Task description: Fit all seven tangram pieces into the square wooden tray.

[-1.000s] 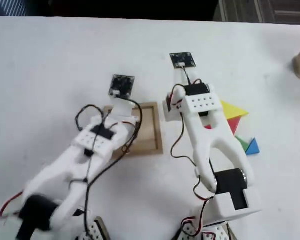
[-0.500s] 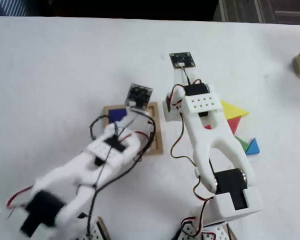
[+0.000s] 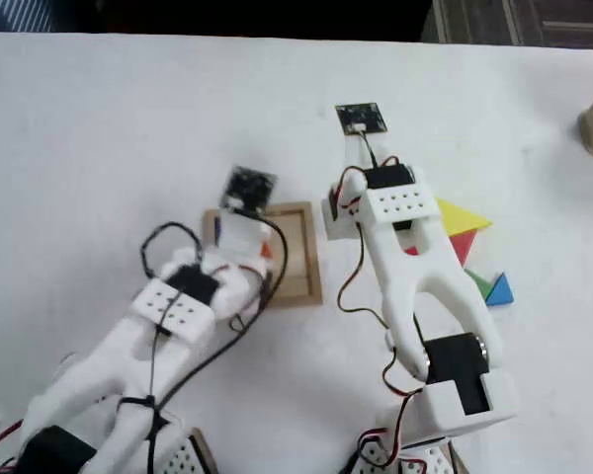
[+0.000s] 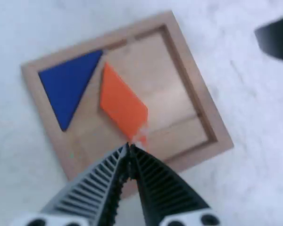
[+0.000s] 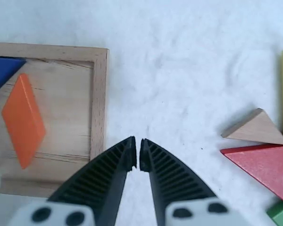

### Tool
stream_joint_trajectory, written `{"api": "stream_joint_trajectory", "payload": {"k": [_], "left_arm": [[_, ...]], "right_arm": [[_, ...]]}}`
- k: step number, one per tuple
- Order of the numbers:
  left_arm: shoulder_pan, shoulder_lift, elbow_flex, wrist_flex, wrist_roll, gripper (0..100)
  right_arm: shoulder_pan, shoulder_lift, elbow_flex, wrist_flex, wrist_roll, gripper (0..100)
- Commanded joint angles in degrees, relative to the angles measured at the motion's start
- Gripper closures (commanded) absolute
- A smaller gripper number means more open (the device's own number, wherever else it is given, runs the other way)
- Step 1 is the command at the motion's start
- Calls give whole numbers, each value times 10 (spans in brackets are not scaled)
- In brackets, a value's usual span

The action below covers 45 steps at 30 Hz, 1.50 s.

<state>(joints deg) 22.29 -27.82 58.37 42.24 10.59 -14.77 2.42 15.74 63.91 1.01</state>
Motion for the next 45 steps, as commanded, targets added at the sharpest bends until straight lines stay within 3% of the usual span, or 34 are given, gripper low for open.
{"api": "stream_joint_trajectory", "payload": {"k": [1, 10, 28, 35, 45], "left_arm": [[23, 35, -40, 21, 24, 976], [50, 249, -150, 24, 23, 976], [41, 295, -187, -159, 27, 976], [22, 297, -187, -273, 27, 976], [-53, 312, -218, -291, 27, 976]], "right_arm": [[0, -31, -4, -7, 4, 978], [4, -31, -4, -7, 4, 978], [5, -31, -5, -8, 4, 978], [5, -31, -4, -8, 4, 978], [4, -31, -5, -9, 4, 978]]}}
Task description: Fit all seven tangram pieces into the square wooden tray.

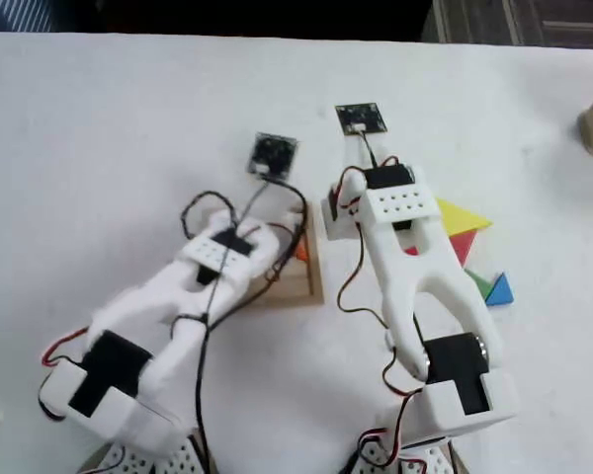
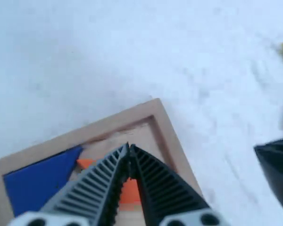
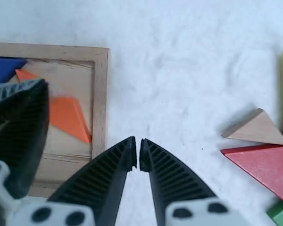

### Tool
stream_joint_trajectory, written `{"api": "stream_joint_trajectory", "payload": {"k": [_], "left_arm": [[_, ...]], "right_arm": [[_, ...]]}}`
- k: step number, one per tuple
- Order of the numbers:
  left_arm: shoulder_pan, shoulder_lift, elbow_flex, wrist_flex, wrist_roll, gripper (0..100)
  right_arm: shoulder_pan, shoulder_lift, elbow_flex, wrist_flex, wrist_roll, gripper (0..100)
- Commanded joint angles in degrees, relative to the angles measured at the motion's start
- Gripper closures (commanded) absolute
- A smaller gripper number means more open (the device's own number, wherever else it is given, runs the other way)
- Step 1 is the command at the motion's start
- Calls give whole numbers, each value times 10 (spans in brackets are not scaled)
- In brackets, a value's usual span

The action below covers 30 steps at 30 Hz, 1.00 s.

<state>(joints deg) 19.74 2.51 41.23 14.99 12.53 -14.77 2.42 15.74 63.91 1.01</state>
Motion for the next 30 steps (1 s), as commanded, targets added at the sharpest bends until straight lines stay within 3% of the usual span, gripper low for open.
{"api": "stream_joint_trajectory", "payload": {"k": [1, 6, 17, 30], "left_arm": [[-33, 26, -60, -18, 8, 976], [-43, 122, -144, 30, 4, 976], [-43, 103, -158, 207, 3, 976], [-30, 58, -135, 338, 3, 976]], "right_arm": [[3, -31, -5, -9, 4, 978], [4, -31, -5, -9, 4, 978], [5, -31, -5, -9, 4, 978], [5, -31, -6, -15, 4, 978]]}}
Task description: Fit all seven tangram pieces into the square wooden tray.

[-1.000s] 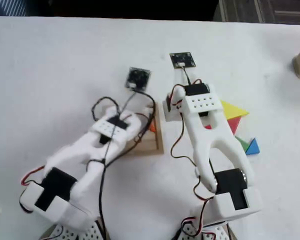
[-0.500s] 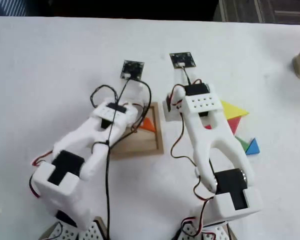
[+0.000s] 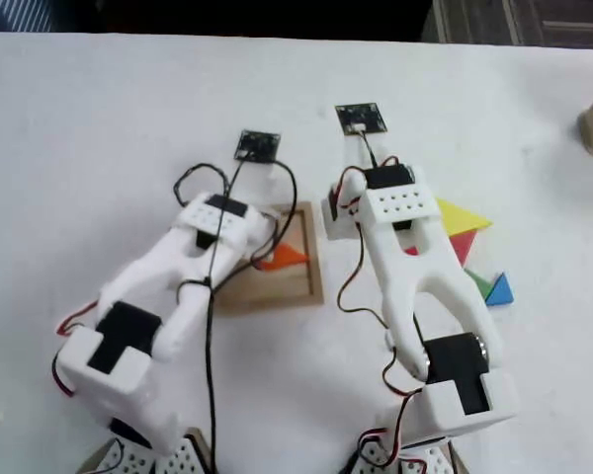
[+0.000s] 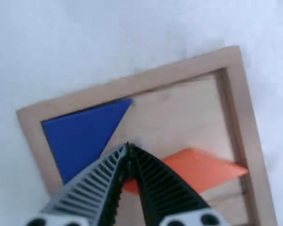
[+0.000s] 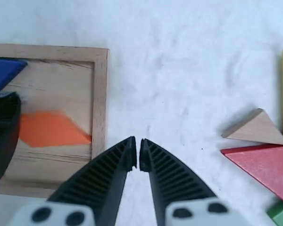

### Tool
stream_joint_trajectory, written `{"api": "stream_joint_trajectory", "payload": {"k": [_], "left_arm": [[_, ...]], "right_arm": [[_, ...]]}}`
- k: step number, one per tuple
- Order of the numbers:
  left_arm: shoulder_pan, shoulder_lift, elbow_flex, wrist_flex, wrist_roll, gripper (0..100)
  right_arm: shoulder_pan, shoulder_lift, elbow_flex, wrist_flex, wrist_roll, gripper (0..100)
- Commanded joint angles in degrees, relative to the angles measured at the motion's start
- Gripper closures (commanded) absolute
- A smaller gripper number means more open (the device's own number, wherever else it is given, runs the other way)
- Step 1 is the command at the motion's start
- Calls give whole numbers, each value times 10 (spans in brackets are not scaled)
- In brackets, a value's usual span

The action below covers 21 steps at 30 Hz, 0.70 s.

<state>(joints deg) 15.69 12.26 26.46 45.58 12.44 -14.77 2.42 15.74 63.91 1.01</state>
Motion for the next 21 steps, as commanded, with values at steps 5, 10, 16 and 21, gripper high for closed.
{"api": "stream_joint_trajectory", "payload": {"k": [5, 10, 16, 21], "left_arm": [[73, -93, 78, 31, 4, 977], [136, -138, 120, 31, 4, 977], [96, -165, 125, -5, 8, 977], [64, -192, 126, -49, 8, 977]], "right_arm": [[5, -31, -4, -22, 4, 978], [5, -31, -4, -22, 4, 978], [5, -31, -4, -22, 4, 978], [5, -31, -5, -22, 4, 978]]}}
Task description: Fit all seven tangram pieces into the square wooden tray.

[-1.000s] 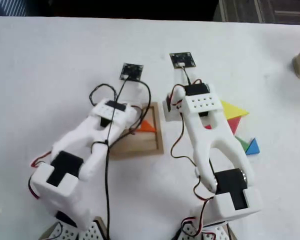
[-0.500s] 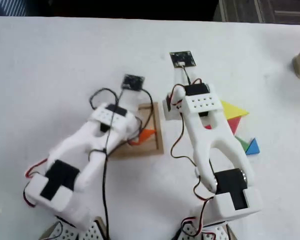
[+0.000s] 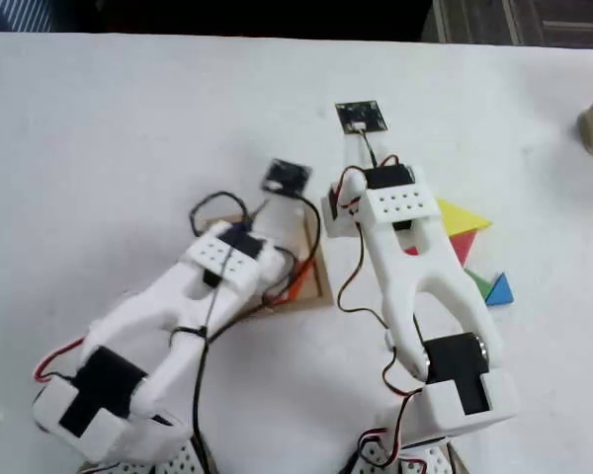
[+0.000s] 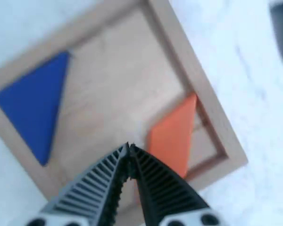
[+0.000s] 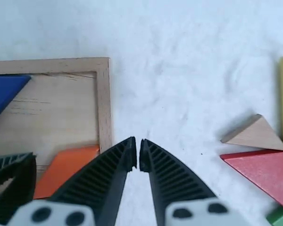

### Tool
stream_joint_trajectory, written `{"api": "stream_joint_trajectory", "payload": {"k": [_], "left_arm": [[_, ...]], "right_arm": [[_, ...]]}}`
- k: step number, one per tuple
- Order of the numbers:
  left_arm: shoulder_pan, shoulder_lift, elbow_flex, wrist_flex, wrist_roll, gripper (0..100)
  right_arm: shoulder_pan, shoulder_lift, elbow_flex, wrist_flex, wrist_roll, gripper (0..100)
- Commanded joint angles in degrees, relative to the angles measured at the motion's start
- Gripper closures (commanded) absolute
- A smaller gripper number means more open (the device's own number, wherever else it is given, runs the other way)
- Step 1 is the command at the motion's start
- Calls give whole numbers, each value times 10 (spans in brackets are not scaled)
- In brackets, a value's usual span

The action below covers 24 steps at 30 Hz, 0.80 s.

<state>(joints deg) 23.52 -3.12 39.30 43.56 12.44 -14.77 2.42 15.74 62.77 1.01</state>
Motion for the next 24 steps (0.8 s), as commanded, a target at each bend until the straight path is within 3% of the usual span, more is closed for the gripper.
{"api": "stream_joint_trajectory", "payload": {"k": [1, 11, 24], "left_arm": [[-13, -41, -2, -35, 8, 977], [116, -59, 120, -213, 4, 977], [117, -58, 133, -213, 4, 977]], "right_arm": [[5, -31, -6, -10, 4, 978], [5, -33, -6, -7, 5, 978], [5, -32, -6, -7, 5, 978]]}}
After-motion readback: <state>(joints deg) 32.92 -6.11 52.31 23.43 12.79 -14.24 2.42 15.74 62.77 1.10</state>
